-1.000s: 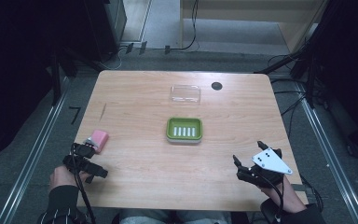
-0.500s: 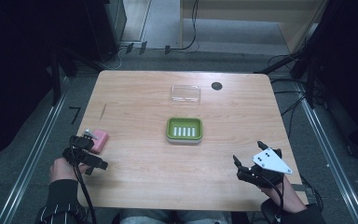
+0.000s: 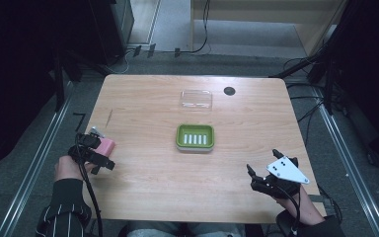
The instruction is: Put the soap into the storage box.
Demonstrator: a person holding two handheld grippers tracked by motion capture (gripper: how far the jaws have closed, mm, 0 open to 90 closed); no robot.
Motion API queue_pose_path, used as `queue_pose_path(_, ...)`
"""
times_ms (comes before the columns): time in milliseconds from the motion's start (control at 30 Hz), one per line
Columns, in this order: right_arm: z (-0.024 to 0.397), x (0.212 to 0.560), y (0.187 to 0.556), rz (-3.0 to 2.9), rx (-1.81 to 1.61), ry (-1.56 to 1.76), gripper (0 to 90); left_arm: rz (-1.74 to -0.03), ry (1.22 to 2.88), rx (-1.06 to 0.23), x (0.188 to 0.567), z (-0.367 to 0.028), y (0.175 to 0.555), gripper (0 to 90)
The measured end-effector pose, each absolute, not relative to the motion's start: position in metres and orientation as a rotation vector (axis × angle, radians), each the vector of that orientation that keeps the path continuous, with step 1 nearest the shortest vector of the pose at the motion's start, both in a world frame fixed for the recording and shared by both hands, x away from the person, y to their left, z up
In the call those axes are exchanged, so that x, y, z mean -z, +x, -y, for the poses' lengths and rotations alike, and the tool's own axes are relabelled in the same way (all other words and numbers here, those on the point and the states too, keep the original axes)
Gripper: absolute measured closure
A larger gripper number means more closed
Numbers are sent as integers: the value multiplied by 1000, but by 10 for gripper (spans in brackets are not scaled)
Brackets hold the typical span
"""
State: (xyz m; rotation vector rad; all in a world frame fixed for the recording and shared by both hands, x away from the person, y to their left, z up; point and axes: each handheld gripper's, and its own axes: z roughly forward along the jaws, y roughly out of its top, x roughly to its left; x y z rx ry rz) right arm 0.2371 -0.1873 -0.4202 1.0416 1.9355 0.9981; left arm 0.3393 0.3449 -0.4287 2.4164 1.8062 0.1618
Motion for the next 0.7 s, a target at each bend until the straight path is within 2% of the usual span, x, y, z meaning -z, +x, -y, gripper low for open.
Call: queue_pose_path(700, 187, 421, 238, -1942, -997, 1045, 135, -1811, 2438, -171, 433, -344, 372, 0)
